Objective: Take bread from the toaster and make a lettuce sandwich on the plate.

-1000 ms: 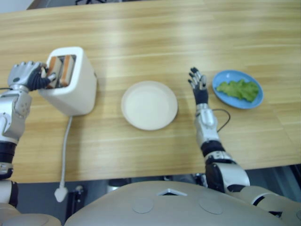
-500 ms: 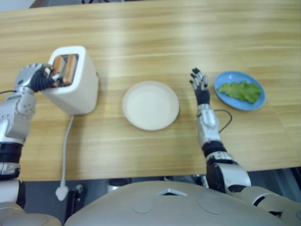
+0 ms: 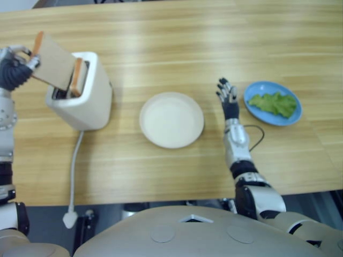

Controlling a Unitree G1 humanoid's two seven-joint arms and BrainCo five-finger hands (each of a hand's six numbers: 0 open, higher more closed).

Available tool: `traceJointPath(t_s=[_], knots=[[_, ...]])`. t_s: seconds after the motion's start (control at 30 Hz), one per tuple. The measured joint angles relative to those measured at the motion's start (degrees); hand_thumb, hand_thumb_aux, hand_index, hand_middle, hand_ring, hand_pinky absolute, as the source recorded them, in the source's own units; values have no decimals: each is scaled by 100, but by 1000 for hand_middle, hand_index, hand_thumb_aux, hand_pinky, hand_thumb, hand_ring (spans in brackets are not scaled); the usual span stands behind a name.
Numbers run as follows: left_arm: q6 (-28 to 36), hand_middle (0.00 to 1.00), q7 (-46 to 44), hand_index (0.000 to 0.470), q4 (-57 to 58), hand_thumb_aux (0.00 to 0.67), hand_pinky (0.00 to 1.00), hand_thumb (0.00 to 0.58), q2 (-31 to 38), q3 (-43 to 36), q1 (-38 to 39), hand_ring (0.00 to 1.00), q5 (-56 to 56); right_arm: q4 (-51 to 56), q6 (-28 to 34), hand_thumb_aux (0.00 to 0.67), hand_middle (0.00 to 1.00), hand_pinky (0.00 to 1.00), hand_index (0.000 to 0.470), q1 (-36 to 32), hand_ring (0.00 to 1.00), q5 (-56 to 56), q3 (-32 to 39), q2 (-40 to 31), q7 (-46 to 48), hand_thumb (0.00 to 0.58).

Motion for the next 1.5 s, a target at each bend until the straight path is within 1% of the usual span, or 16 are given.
traceJointPath(t_s=[0.2, 0.27, 0.37, 0.47, 0.5, 0.53, 0.6, 0.67, 0.7, 0.8, 0.87, 1.0, 1.03, 1.2, 1.3, 1.5], knots=[[-66, 1000, -386, 460, -601, 670, 1000, 580, -183, 1012, -287, 1000, -1517, 7, 5, 0, 0, 0, 0, 0, 0, 0, 0, 3, -7, 0], [62, 1000, -613, 460, -917, 670, 1000, 580, -280, 1168, -384, 1000, -2060, 11, 8, 0, 0, 0, 0, -1, 0, 0, -1, 3, -13, 0], [395, 1000, -985, 460, -1376, 670, 1000, 580, -526, 1123, -448, 1000, -2771, 18, 17, 0, 0, 0, 0, -5, 0, 0, 3, 18, -22, 0], [719, 1000, -1334, 460, -1679, 670, 1000, 580, -863, 693, -454, 1000, -3177, 30, 26, 0, 0, 0, 0, -6, 0, 0, 1, 19, -29, 0], [831, 1000, -1469, 460, -1821, 670, 1000, 580, -1054, 411, -455, 1000, -3291, 32, 29, 0, 0, 0, 0, -9, 0, 1, -4, 18, -32, 0], [977, 1000, -1634, 460, -1945, 670, 1000, 580, -1277, -33, -469, 1000, -3309, 36, 35, 0, 0, 0, 0, -14, 0, 2, -4, 18, -31, 0], [1130, 1000, -1822, 460, -2037, 670, 1000, 580, -1529, -640, -494, 1000, -3274, 43, 41, 0, 0, 0, 0, -38, 0, 2, 9, 34, -26, 0], [1208, 1000, -1942, 460, -2077, 670, 1000, 580, -1690, -1033, -516, 1000, -3236, 58, 49, 0, 0, 0, 0, -55, 0, 2, 5, 34, -28, 0], [1210, 1000, -2014, 460, -2005, 670, 1000, 580, -1812, -1239, -665, 1000, -3097, 82, 52, 0, 0, 0, 0, -40, 0, 6, -24, -3, -52, 0], [1045, 1000, -2350, 460, -1553, 670, 1000, 580, -2255, -2231, -1014, 1000, -2574, 98, 67, 0, 0, 0, 0, -110, 0, 65, -168, -41, -176, 0], [864, 1000, -2593, 460, -960, 670, 1000, 580, -2409, -2801, -1176, 1000, -2152, 82, 72, 0, 0, 0, 0, -115, 0, 137, -250, -89, -212, 0], [475, 1000, -2872, 460, 50, 670, 1000, 580, -2517, -3284, -1639, 1000, -1565, 84, 93, 0, 0, 0, 0, -109, 0, 222, -402, -249, -230, 0], [283, 1000, -3010, 460, 420, 670, 1000, 580, -2578, -3458, -1815, 1000, -1387, 84, 94, 0, 0, 0, 0, -106, 0, 232, -414, -259, -229, 0], [-446, 1000, -3490, 460, 1819, 670, 1000, 580, -2886, -4255, -2221, 1000, -685, 76, 113, 0, 0, 0, 0, -104, 0, 231, -381, -218, -221, 0], [-864, 1000, -3544, 460, 2622, 670, 1000, 580, -2970, -4439, -2483, 1000, -349, 69, 121, 0, 0, 0, 0, -81, 0, 231, -384, -220, -213, 0], [-1389, 1000, -3474, 460, 3518, 670, 1000, 580, -3238, -4463, -2826, 1000, -89, 46, 135, 0, 0, 0, 0, -22, 0, 231, -376, -217, -200, 0]])
